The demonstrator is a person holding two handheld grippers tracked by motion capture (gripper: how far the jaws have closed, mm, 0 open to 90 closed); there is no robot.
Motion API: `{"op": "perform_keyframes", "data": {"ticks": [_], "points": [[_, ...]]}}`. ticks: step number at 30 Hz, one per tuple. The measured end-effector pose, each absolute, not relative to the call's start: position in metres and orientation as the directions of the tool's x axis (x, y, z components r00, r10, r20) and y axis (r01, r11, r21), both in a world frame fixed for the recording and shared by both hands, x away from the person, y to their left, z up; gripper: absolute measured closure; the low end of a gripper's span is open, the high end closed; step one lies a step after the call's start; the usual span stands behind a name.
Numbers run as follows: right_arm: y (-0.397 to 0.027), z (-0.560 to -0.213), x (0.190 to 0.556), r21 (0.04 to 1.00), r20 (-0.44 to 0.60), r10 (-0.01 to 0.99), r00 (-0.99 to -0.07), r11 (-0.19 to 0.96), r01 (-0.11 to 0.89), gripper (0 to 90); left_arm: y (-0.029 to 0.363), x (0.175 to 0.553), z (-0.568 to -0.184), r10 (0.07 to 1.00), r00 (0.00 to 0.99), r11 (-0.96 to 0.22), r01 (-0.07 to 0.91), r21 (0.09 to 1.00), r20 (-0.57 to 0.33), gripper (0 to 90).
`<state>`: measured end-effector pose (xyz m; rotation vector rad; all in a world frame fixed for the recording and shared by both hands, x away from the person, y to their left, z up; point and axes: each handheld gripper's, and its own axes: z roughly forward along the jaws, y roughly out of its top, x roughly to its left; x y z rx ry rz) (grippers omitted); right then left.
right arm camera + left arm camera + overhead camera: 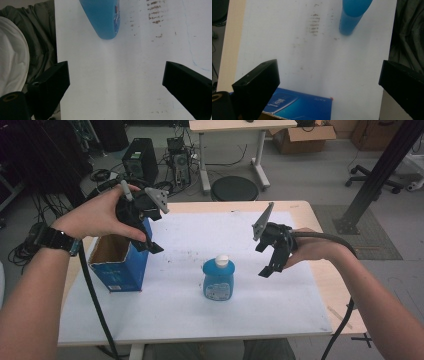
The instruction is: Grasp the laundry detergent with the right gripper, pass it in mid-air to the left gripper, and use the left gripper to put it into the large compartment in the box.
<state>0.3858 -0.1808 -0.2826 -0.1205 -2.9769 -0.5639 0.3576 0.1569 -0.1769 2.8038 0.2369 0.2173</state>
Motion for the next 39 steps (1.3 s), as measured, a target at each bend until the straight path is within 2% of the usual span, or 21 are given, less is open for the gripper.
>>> {"op": "perform_keyframes", "data": {"ticks": [8,13,39], "points": [[-0.184,-0.277,0.387,0.38,0.115,0.06,-0.992,0.919,0.1,6.8,0.156,0.36,-0.178,0.186,0.976,-0.936,0.141,0.322,0.116,3.9],[-0.19,-0.271,0.388,0.44,0.099,0.067,-0.993,0.892,0.105,6.2,0.155,0.363,-0.179,0.188,0.976,-0.936,0.145,0.321,0.107,3.9],[-0.194,-0.277,0.384,0.621,0.063,0.073,-0.995,0.778,0.096,3.5,0.156,0.358,-0.177,0.191,0.975,-0.935,0.145,0.325,0.114,3.9]]}}
